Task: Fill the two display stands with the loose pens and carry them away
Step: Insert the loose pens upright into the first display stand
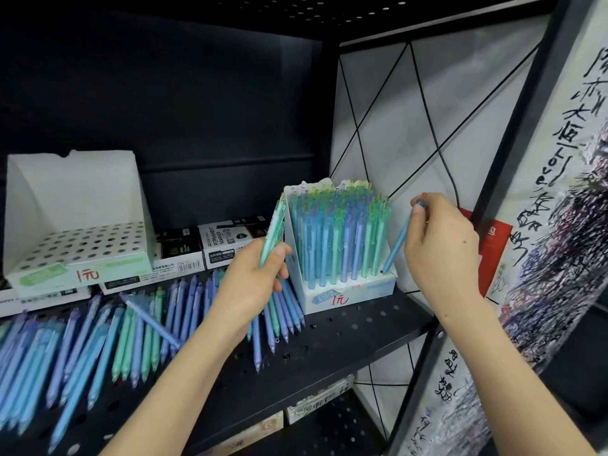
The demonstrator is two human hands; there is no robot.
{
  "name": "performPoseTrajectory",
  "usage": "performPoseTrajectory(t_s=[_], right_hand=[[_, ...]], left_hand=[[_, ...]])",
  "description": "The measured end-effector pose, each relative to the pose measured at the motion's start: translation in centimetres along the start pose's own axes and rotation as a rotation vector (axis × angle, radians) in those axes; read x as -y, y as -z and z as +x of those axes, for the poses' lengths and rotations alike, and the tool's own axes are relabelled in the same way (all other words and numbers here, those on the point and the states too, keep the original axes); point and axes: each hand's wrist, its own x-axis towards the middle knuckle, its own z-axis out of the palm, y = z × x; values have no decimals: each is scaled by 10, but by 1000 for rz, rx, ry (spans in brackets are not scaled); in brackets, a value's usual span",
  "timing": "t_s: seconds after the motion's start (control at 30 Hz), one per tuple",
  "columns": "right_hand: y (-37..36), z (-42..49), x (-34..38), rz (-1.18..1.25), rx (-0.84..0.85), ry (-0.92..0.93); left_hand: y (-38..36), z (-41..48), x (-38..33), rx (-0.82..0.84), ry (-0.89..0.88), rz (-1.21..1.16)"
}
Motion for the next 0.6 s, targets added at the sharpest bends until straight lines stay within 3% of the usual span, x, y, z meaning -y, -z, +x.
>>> performPoseTrajectory(t_s=[0.6], right_hand=[[-1,6,0,28,42,-42]], left_hand=[[1,2,2,7,1,-16]])
